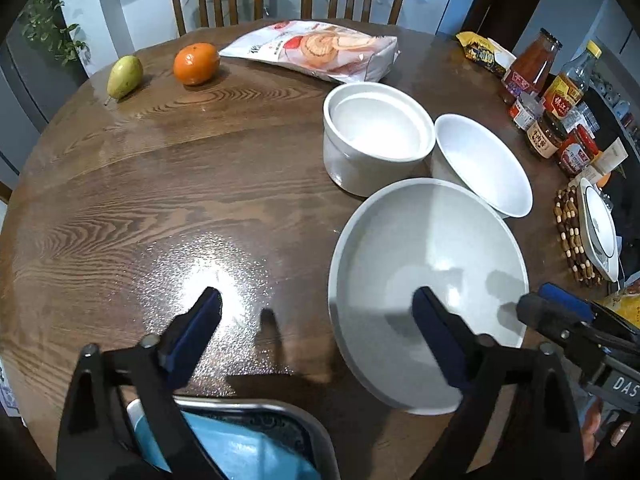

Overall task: Organize plates and bowls
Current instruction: 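Move the left tool to the large white bowl and grasp its rim, then lift the large white bowl and set it down beside the plate stack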

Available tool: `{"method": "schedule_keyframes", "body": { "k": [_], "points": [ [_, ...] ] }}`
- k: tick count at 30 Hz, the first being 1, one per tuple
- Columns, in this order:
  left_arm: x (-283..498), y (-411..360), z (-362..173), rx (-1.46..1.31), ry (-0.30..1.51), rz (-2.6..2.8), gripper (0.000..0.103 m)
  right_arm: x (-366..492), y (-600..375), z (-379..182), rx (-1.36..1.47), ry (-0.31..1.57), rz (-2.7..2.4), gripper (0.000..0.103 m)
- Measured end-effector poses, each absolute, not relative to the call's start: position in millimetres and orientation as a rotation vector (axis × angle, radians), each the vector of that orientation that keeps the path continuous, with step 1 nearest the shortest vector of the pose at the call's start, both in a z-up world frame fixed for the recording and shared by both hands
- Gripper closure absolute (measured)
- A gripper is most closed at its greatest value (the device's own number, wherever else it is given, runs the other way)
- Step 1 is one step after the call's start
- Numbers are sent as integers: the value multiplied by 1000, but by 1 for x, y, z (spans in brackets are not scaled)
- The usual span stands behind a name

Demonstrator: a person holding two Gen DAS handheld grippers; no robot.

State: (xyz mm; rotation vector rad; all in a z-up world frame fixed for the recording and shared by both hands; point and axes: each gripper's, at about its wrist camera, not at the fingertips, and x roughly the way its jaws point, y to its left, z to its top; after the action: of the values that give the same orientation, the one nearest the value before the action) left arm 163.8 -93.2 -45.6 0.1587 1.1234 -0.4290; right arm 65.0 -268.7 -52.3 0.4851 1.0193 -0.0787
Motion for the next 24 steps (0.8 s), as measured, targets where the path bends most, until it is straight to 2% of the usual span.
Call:
{"method": "schedule_keyframes", "body": {
  "k": [1, 3, 10, 12, 17, 24],
  "points": [
    [165, -94, -47, 162, 1128, -433, 19, 67, -268, -55, 480, 1023, -79, 39],
    [167, -97, -52, 163, 1145, -448, 34, 71, -267, -57, 479, 1031, -73, 44],
    [172, -102, -61, 136, 1187, -498, 69, 78, -265, -65, 469, 1057, -37, 80],
    [172, -103, -62, 129, 1197, -516, 81, 79, -264, -65, 471, 1056, -24, 87],
    [169, -107, -62, 126, 1197, -538, 86, 81, -261, -65, 461, 1047, -26, 92],
    [154, -103, -43, 167, 1132, -543, 86, 69, -257, -53, 464, 1025, -17, 92]
  ]
}}
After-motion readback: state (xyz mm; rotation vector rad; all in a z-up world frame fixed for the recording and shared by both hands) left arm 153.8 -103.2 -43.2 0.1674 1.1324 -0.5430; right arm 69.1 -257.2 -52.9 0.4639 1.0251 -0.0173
